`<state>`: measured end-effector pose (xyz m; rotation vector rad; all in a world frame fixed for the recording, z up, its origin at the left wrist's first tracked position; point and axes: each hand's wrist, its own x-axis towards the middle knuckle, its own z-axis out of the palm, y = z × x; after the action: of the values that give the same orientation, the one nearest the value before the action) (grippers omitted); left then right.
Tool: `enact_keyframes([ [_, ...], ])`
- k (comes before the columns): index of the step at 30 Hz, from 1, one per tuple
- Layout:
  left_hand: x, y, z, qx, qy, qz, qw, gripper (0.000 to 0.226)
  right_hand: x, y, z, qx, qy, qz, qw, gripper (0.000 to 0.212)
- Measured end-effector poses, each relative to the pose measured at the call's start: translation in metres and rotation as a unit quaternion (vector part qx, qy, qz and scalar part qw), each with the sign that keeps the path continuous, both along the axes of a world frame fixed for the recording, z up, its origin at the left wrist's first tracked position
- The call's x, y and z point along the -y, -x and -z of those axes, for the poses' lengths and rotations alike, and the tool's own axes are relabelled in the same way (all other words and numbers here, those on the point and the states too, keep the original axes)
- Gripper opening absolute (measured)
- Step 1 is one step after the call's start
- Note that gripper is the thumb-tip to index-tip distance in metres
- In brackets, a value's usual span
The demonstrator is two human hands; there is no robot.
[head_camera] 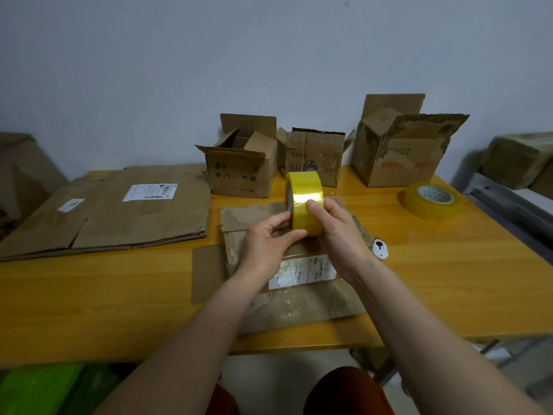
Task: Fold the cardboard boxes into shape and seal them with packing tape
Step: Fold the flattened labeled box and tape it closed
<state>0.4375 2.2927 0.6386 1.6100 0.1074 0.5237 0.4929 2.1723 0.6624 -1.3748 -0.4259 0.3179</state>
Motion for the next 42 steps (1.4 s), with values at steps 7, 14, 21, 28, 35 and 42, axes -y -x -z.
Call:
enact_keyframes([
  [7, -0.004, -0.001, 0.001, -0.001, 0.026, 0.001, 1.000, 0.038, 0.007, 0.002, -0.004, 0.000, 0.011, -0.032, 0.999, 0.018],
  [14, -0.006, 0.002, 0.001, -0.022, 0.016, 0.009, 1.000, 0.041, 0.010, 0.004, -0.010, -0.004, 0.052, 0.014, 0.999, 0.031],
  [21, -0.008, 0.003, 0.001, -0.037, 0.018, 0.006, 0.999, 0.043, 0.004, 0.003, -0.016, -0.013, 0.052, 0.036, 0.998, 0.042],
  [28, -0.008, 0.002, 0.001, -0.042, 0.002, 0.000, 0.999, 0.045, 0.013, 0.009, -0.009, -0.020, 0.000, -0.015, 1.000, 0.022],
  [35, -0.008, 0.002, 0.001, -0.029, 0.020, 0.006, 0.999, 0.039, 0.012, 0.014, -0.009, 0.102, 0.031, 0.096, 0.990, 0.043],
  [42, -0.006, -0.002, 0.006, -0.021, 0.030, -0.002, 0.999, 0.039, 0.010, 0.015, -0.009, 0.348, 0.175, 0.243, 0.888, 0.023],
])
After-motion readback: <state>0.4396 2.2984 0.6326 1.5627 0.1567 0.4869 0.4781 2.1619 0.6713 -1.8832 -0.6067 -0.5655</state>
